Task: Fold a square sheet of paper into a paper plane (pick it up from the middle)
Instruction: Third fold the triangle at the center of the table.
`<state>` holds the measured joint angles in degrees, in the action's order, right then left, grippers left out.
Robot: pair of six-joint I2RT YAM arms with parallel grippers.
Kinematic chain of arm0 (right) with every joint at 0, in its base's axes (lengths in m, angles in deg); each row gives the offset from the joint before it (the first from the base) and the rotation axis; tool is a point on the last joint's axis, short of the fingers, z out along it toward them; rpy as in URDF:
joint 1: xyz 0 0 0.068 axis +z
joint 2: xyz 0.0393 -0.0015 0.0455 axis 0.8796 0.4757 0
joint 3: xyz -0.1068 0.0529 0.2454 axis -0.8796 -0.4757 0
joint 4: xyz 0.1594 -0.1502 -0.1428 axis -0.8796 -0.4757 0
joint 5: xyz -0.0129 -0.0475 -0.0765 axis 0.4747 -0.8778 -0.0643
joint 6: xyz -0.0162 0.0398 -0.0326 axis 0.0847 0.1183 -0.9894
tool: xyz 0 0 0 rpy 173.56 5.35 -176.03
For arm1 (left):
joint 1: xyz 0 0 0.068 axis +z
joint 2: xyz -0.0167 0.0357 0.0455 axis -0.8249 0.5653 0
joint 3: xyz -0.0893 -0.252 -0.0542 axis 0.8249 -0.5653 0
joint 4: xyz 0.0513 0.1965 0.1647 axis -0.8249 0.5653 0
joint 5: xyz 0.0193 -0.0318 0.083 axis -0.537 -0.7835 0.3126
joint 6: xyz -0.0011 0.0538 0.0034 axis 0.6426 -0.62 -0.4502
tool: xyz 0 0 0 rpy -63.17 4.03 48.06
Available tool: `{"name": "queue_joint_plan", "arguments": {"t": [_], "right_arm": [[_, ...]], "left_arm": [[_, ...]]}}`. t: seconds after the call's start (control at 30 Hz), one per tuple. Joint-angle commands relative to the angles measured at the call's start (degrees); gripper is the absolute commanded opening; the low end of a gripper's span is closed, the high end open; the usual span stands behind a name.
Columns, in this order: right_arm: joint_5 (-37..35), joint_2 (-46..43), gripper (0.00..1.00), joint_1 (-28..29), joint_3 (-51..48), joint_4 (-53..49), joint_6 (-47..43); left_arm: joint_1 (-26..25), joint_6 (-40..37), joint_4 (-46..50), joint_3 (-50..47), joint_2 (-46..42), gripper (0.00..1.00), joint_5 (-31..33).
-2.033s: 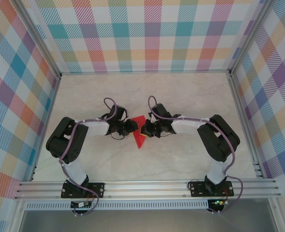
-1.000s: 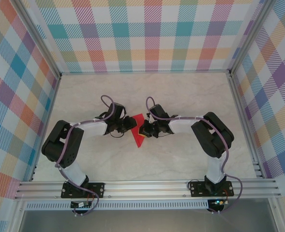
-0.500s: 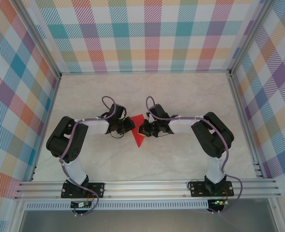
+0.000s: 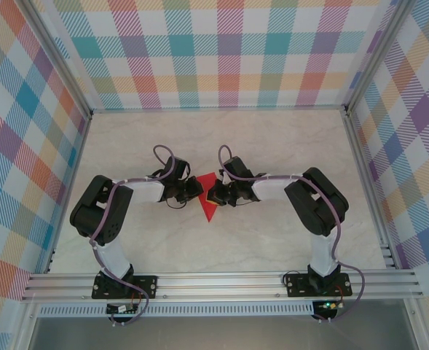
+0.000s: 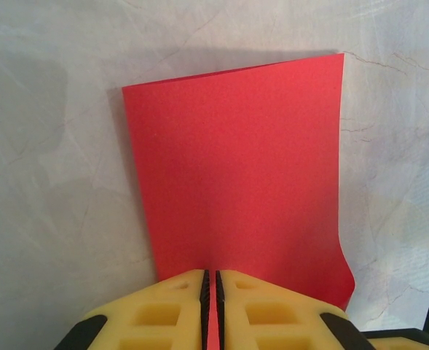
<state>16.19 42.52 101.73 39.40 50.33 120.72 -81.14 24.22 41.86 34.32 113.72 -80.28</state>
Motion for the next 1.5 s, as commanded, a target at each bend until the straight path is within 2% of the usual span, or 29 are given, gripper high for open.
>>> {"name": "queue_joint_plan", "arguments": {"t": [0.0,0.73,1.47], "right_arm": [[1.30,1.23,0.00,0.29,1.64,1.84,0.24],[1.78,3.28,0.00,0.26,2.17,2.50,0.36],[-0.91,4.67,0.00,0.27,2.44,0.44,0.30]], "left_arm": [[0.95,-0.83,1.88,0.51,1.14,0.14,-1.12],[1.00,-0.74,1.36,0.16,1.23,0.14,-1.91],[0.95,-0.57,1.49,0.01,0.55,0.14,-1.93]]}}
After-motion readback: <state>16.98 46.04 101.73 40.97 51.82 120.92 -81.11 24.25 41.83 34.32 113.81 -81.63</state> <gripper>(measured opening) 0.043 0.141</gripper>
